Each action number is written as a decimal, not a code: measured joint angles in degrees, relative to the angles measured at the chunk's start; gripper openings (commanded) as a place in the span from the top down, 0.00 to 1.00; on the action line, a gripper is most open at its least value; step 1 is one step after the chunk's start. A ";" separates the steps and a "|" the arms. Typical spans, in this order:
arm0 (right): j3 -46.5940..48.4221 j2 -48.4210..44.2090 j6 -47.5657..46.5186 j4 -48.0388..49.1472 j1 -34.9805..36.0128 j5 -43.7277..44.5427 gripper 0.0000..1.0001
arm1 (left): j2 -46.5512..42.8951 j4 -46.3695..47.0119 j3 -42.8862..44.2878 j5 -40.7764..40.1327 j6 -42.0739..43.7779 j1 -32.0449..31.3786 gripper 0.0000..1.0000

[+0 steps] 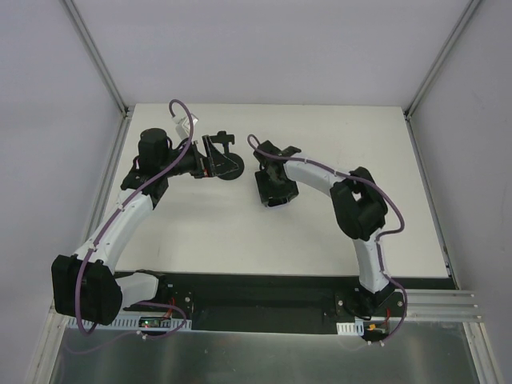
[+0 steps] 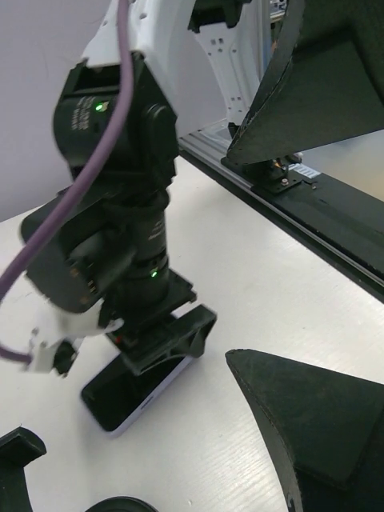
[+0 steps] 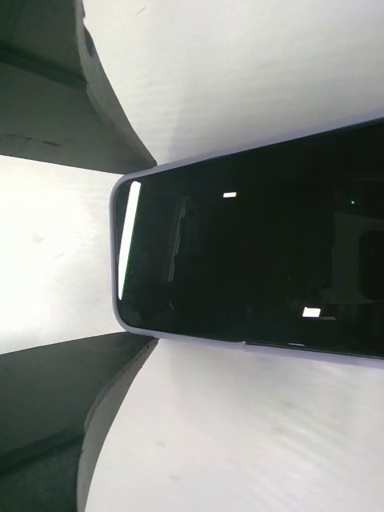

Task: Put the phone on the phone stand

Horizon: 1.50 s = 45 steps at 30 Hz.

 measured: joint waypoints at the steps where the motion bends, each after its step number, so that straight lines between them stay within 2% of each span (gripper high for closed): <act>1: -3.76 -2.58 0.22 0.55 0.46 0.13 0.88 | 0.02 -0.02 0.00 0.02 0.00 0.00 0.03; 3: -10.54 -7.13 0.48 2.54 1.46 0.50 0.87 | 0.04 -0.02 0.00 0.13 -0.04 0.00 0.02; 5: -15.85 -10.75 0.90 4.07 2.45 0.55 0.67 | 0.04 -0.04 0.00 0.15 -0.04 0.00 0.02; 6: -17.42 -11.72 1.05 4.66 2.80 0.55 0.52 | 0.04 -0.02 0.00 0.15 -0.04 0.00 0.02; 7: -18.80 -12.48 1.07 5.20 3.15 0.55 0.28 | 0.04 -0.04 0.00 0.15 -0.04 0.00 0.02; 10: -20.17 -12.72 0.83 6.67 3.48 0.33 0.03 | 0.04 -0.04 0.00 0.11 -0.02 0.00 0.02; 11: -20.20 -12.70 0.74 6.88 3.50 0.28 0.01 | 0.04 -0.04 0.00 0.02 0.02 0.00 0.02; 12: -20.20 -12.70 0.83 7.30 3.50 0.28 0.03 | 0.04 -0.04 0.00 -0.07 0.13 0.00 0.02; 16: -18.10 -11.30 0.00 7.58 3.89 0.74 0.04 | 0.07 -0.11 0.00 -0.79 0.24 0.00 0.03; 23: -4.07 -2.23 -1.70 4.26 4.20 2.69 0.04 | 0.50 -0.17 0.00 -1.29 0.39 0.00 0.02; 29: -0.57 0.15 -1.70 2.89 3.98 4.24 0.01 | 0.57 -0.26 0.00 -1.49 0.59 -0.02 0.03; 32: -0.24 0.35 -1.88 2.62 3.65 4.09 0.13 | 0.70 -0.28 0.00 -1.51 0.59 -0.02 0.03; 33: 0.07 0.55 -2.01 2.56 3.50 4.00 0.25 | 0.72 -0.33 0.02 -1.51 0.59 -0.02 0.03; 35: 0.17 0.63 -2.49 2.84 3.32 3.34 0.42 | 0.72 -0.35 0.02 -1.49 0.61 -0.02 0.03; 36: -0.02 0.63 -2.89 3.06 3.26 3.41 0.59 | 0.72 -0.35 0.02 -1.49 0.59 -0.02 0.02; 40: -4.02 -2.56 -4.70 6.91 3.23 2.97 0.91 | 0.70 -0.37 0.02 -1.62 0.63 -0.02 0.03; 41: -4.83 -5.35 -5.01 10.49 3.80 1.44 0.97 | 0.70 -0.39 0.00 -1.77 0.63 -0.02 0.02; 45: -10.78 -11.98 -7.10 14.08 4.37 1.70 0.99 | 0.79 -0.55 0.02 -1.75 0.63 -0.02 0.03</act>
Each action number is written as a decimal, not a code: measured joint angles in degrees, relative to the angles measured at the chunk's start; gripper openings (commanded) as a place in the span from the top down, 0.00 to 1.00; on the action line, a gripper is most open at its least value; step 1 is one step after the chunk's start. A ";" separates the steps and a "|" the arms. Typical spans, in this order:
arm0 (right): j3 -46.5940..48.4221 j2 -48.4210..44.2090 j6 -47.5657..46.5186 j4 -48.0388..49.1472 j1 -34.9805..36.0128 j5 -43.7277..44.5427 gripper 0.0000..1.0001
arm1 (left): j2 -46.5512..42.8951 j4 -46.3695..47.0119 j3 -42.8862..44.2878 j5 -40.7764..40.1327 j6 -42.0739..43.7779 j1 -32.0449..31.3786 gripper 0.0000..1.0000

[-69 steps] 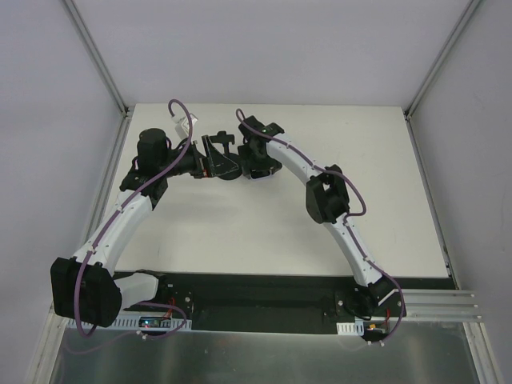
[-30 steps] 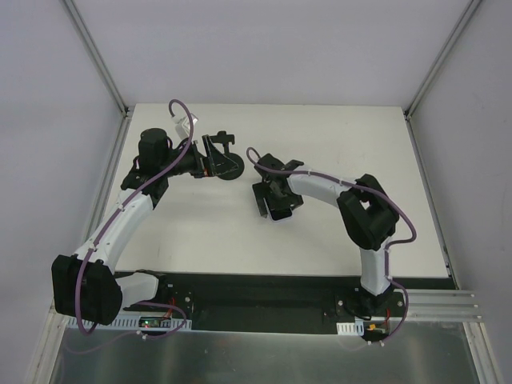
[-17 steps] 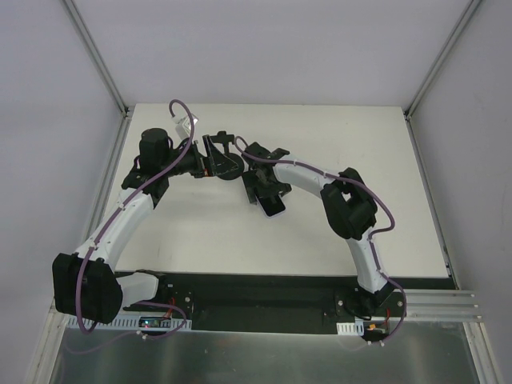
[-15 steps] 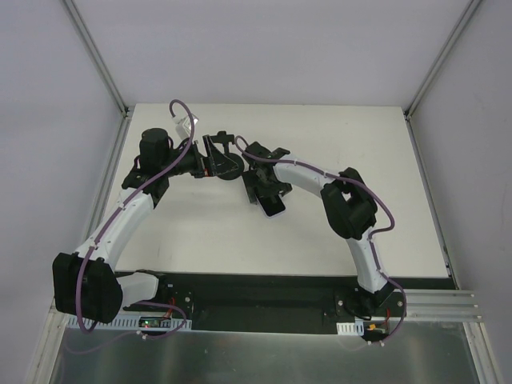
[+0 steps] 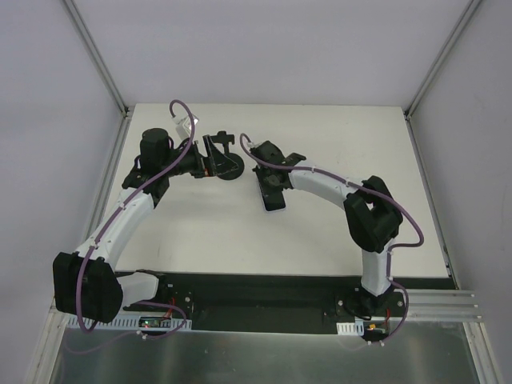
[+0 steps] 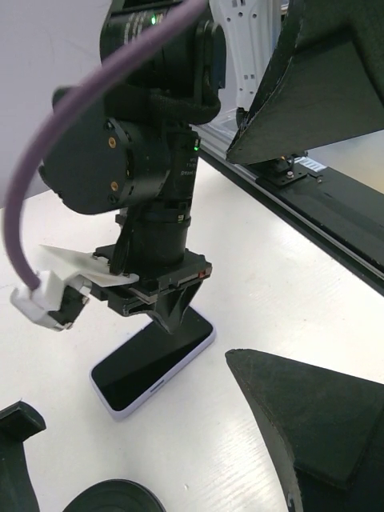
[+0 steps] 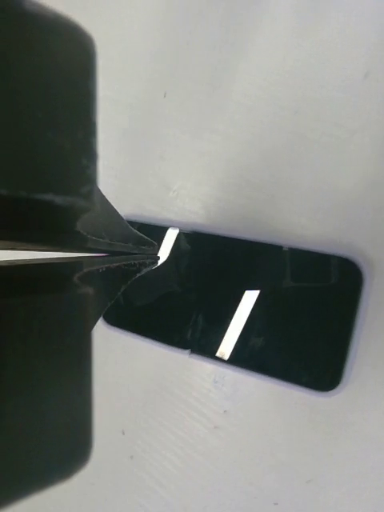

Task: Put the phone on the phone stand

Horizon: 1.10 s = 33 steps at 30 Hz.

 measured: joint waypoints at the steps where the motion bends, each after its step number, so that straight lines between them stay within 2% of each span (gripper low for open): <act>1: -2.05 -0.70 -0.66 1.03 -0.31 0.22 0.99 | 0.02 0.00 0.00 -0.07 0.00 0.00 0.03; 3: -5.20 -1.09 -1.55 1.81 -0.81 0.87 0.96 | 0.02 -0.02 0.00 -0.13 0.00 0.00 0.03; 5: -7.52 -1.09 -2.21 1.99 -1.27 1.42 0.84 | 0.02 -0.02 0.00 -0.13 0.00 0.00 0.02; 6: -8.22 -1.11 -2.27 1.84 -1.40 1.64 0.64 | 0.02 -0.04 0.00 -0.15 0.02 0.00 0.02; 8: -8.55 -1.11 -1.79 1.84 -1.49 1.68 0.40 | 0.02 -0.04 0.00 -0.57 0.20 0.00 0.02; 9: -8.55 -1.25 -2.01 2.12 -1.53 1.53 0.24 | 0.02 -0.04 0.00 -0.81 0.35 0.00 0.02; 12: -8.55 -2.16 -0.35 3.02 -1.53 0.98 0.03 | 0.09 -0.09 0.00 -0.98 0.48 0.00 0.03; 13: -8.52 -2.36 0.04 3.28 -1.51 0.87 0.00 | 0.15 -0.11 0.00 -0.96 0.48 0.00 0.03; 14: -8.22 -2.49 0.11 3.32 -1.53 0.83 0.03 | 0.17 -0.11 0.00 -0.98 0.50 0.00 0.03; 18: -5.57 -1.99 0.59 2.73 -1.88 0.20 0.04 | 0.22 -0.20 0.00 -0.98 0.57 0.00 0.03; 24: 8.48 6.19 0.85 -1.18 -3.04 0.94 0.04 | 0.22 -0.55 0.00 -1.03 0.66 -0.13 0.03; 33: 20.06 14.25 4.74 -12.31 -3.15 2.67 0.04 | 0.22 -0.92 0.00 -0.70 0.63 -0.66 0.02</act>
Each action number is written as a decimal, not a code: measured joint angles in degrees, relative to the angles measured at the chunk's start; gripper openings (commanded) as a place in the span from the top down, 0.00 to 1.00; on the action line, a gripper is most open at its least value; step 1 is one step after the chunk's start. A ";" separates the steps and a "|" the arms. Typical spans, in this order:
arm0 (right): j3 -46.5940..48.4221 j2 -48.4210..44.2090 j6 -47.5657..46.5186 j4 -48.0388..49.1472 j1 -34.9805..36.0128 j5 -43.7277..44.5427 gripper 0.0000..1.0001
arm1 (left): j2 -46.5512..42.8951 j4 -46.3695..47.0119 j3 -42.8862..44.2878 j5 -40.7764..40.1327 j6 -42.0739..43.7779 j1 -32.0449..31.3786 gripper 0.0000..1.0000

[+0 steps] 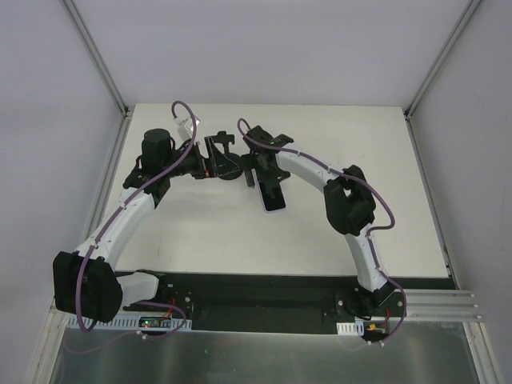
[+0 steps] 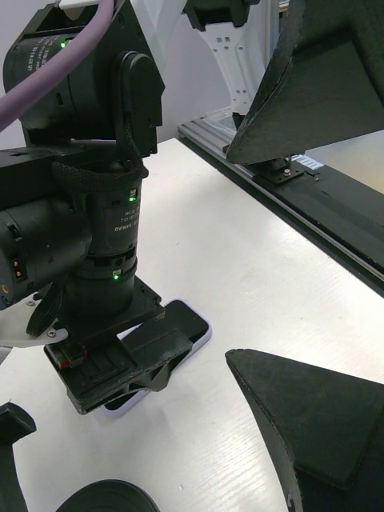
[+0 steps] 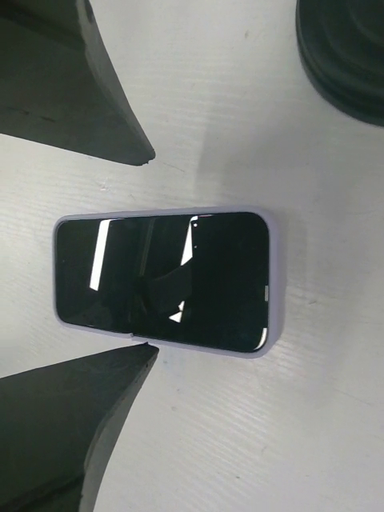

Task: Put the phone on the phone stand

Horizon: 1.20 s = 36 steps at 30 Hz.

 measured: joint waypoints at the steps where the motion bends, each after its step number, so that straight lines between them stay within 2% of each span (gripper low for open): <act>1: 0.46 0.26 0.70 -0.98 0.00 -0.02 0.04 | 0.00 -0.02 0.00 0.00 0.00 0.00 0.02; 10: 1.46 1.81 4.20 -6.82 -0.94 -2.05 0.04 | 0.00 -0.02 0.00 0.24 -0.09 0.00 0.02; 24: 6.93 7.76 3.85 -9.84 -2.25 -4.24 0.01 | 0.00 -0.02 0.00 0.22 -0.11 0.00 0.03; 28: 7.15 7.82 2.99 -10.14 -2.36 -4.37 0.17 | 0.00 -0.02 0.00 0.22 -0.11 0.00 0.03; 30: 7.15 7.85 2.58 -10.29 -2.36 -4.39 0.22 | 0.00 0.00 0.00 0.22 -0.09 0.00 0.02; 33: 7.17 7.85 2.05 -10.47 -2.40 -4.50 0.36 | 0.00 -0.02 0.00 0.20 -0.09 0.00 0.02; 34: 7.17 7.85 1.92 -10.51 -2.40 -4.39 0.46 | 0.00 -0.02 0.00 0.22 -0.09 0.00 0.03; 36: 7.17 7.85 1.62 -10.49 -2.40 -4.46 0.56 | 0.02 0.00 0.00 0.28 -0.13 -0.02 0.02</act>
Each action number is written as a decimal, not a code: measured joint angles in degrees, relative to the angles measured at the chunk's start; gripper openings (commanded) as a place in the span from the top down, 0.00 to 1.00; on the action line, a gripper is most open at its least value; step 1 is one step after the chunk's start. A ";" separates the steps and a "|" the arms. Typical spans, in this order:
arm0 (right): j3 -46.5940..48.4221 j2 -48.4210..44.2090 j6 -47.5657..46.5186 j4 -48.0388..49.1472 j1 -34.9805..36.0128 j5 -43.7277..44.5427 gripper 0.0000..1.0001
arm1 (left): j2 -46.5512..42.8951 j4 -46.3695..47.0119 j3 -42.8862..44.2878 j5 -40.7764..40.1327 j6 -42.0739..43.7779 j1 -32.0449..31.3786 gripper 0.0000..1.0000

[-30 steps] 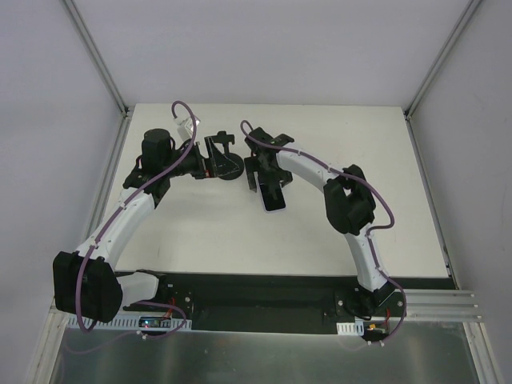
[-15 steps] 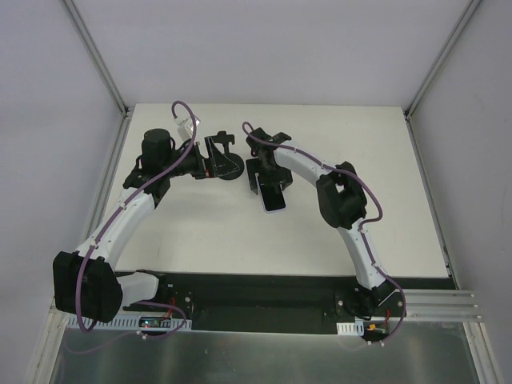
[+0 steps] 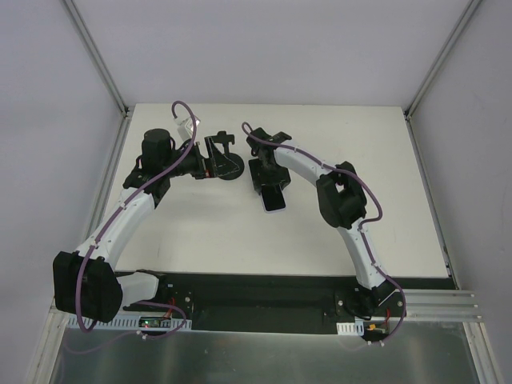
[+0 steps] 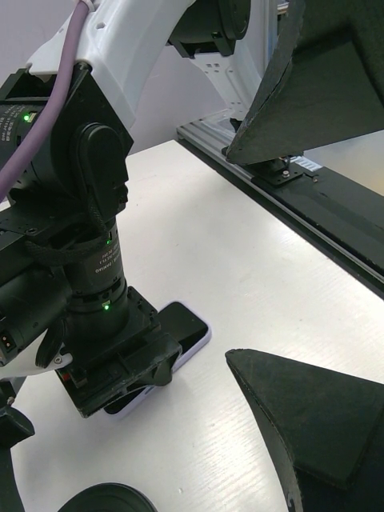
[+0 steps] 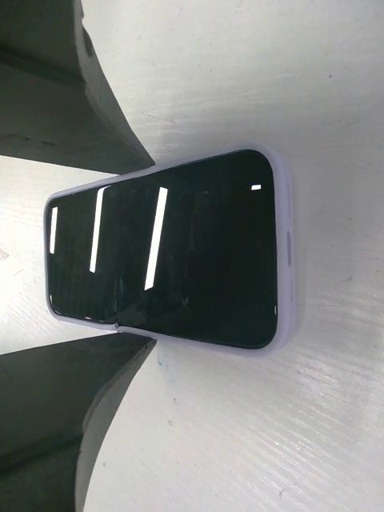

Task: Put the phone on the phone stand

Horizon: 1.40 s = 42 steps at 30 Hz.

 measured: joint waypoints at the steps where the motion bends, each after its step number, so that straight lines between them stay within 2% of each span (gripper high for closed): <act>1: 0.00 0.00 -0.13 0.02 0.00 0.00 0.63 | 0.00 0.00 0.00 0.04 -0.02 0.00 0.02; 3: 0.00 0.00 -0.22 0.07 0.00 -0.02 0.74 | 0.00 0.00 0.00 0.04 -0.13 0.00 0.02; 6: -0.81 -0.44 -0.35 0.83 0.00 -0.02 0.84 | 0.00 0.00 0.00 0.04 -0.15 0.00 0.03; 12: -12.37 -7.28 -0.52 9.73 0.59 1.66 0.98 | 0.02 0.00 0.00 0.02 -0.15 0.02 0.03; 19: -26.82 -17.66 -2.69 20.26 1.79 3.63 0.99 | 0.13 0.02 0.00 0.09 -0.15 0.00 0.02; 22: -33.86 -23.69 -5.14 27.74 1.84 3.96 0.99 | 0.13 0.02 0.00 0.07 -0.15 0.00 0.02; 28: -48.41 -37.55 -14.60 42.80 1.81 1.90 0.99 | 0.15 0.02 0.00 0.04 -0.13 -0.04 0.04; 32: -56.48 -46.16 -21.46 48.96 1.79 -3.15 0.99 | 0.48 0.04 0.04 -0.02 0.13 -0.61 0.08; 37: -58.69 -52.41 -27.15 49.57 2.19 -9.11 0.99 | 4.90 -2.23 2.54 0.92 2.19 -4.72 0.17; 42: -57.55 -53.68 -29.81 49.11 3.78 -11.80 0.99 | 9.01 -5.20 4.11 1.42 4.13 -8.94 0.25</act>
